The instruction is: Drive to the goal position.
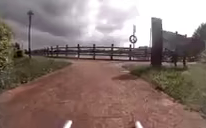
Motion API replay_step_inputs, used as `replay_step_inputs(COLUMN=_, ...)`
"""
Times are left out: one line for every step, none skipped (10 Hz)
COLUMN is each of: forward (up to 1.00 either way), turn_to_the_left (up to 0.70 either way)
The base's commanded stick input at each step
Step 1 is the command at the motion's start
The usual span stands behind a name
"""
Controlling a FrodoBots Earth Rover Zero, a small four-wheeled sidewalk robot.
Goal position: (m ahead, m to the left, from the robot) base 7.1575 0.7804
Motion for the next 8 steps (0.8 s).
replay_step_inputs(forward=0.5, turn_to_the_left=0.0)
replay_step_inputs(forward=0.5, turn_to_the_left=0.0)
replay_step_inputs(forward=0.5, turn_to_the_left=0.0)
replay_step_inputs(forward=0.5, turn_to_the_left=0.0)
replay_step_inputs(forward=0.5, turn_to_the_left=0.0)
replay_step_inputs(forward=0.5, turn_to_the_left=0.0)
replay_step_inputs(forward=0.5, turn_to_the_left=0.0)
replay_step_inputs(forward=0.5, turn_to_the_left=0.0)
